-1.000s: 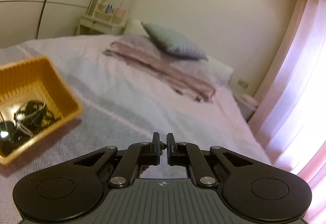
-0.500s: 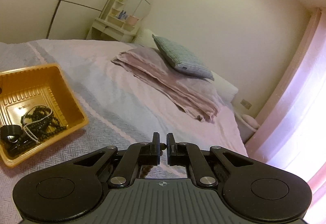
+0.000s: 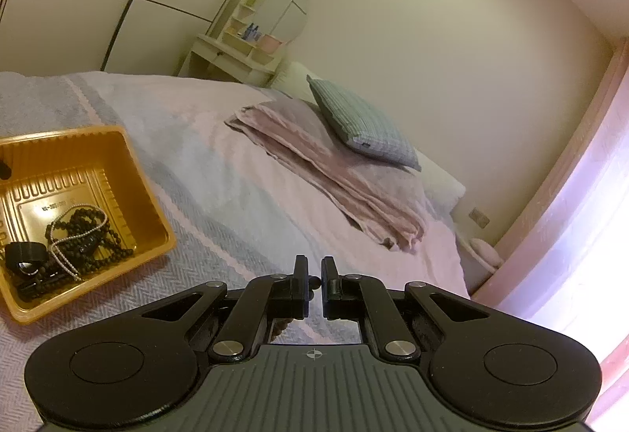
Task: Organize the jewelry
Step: 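Lift the brown bead bracelet high with the right gripper toward the tray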
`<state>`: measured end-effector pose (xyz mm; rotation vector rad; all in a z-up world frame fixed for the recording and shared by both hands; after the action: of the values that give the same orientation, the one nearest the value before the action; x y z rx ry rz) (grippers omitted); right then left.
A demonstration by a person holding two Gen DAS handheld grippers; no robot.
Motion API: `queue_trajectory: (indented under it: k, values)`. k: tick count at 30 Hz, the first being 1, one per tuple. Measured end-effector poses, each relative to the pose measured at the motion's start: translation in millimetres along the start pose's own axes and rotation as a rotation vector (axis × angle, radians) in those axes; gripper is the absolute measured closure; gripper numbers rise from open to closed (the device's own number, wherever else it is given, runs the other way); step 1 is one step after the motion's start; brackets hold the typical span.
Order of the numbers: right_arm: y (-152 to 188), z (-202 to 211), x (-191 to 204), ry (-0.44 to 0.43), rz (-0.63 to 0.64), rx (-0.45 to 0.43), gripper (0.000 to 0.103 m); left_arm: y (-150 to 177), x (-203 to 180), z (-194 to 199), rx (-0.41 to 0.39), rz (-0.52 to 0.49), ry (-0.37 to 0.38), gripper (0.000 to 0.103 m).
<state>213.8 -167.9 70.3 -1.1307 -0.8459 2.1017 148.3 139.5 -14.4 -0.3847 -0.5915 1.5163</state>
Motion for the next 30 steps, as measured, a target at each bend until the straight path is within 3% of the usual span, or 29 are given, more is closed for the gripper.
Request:
queue_trajectory:
  k: [14, 30]
  values:
    - [-42, 5, 6, -0.069, 0.063, -0.054, 0.097, 0, 0, -1, 0.001, 0.001, 0.002, 0.099]
    - [-120, 3, 76, -0.290, 0.213, -0.184, 0.097, 1, 0, -1, 0.000, 0.002, 0.004, 0.099]
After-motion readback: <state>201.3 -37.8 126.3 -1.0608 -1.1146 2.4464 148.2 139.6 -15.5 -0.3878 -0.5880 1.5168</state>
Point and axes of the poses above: each gripper's, at about its wrist camera, not at the fingertips, and z roughly against the way its jaws point, x to its left, y to its underside, the point moved 7 cm from there along -z, roughly the way its jaws point, and after that the axes turned 6 degrees about x, right-handed, at the moved point
